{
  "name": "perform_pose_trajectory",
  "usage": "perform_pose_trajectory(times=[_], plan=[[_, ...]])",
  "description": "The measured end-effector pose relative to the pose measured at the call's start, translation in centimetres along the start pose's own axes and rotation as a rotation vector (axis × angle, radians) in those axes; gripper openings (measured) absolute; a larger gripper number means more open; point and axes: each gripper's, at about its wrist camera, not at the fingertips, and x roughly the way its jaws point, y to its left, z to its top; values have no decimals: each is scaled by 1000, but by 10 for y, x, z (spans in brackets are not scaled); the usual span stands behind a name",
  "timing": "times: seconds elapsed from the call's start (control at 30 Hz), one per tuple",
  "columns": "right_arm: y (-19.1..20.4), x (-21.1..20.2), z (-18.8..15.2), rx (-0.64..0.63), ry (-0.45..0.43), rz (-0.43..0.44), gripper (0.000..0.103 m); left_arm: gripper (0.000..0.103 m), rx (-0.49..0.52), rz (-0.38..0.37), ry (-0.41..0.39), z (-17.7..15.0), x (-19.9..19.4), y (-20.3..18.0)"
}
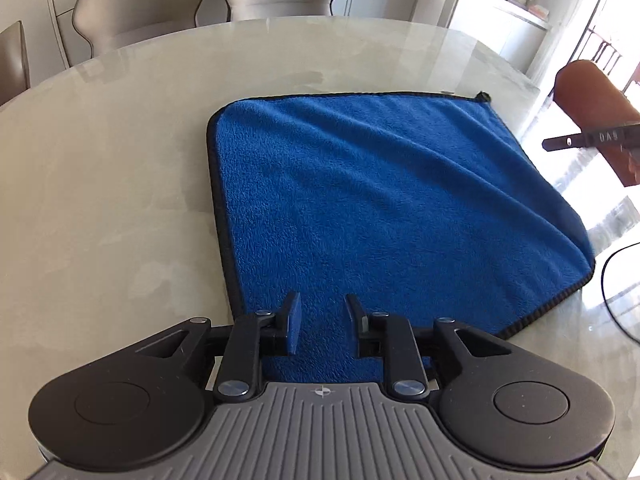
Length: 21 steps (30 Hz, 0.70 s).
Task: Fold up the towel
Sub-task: 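Open both tools and release the towel corners onto the table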
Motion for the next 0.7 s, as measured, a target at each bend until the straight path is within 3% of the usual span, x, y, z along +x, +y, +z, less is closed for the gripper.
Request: perform_pose_trajectory(times=[0.27, 0.57, 0.63, 0.7], plan=[[-19, 32, 38, -35, 12, 9, 34, 25, -11, 20, 10, -2, 4, 0], [-10, 59, 53, -112, 38, -12, 34, 35, 2, 27, 8, -2, 6, -6], [-5, 61, 53, -161, 41, -25, 30, 36, -2, 24, 8, -1, 6, -5], [2, 62, 53, -213, 47, -40, 14, 36, -6, 20, 6, -1, 6, -4]])
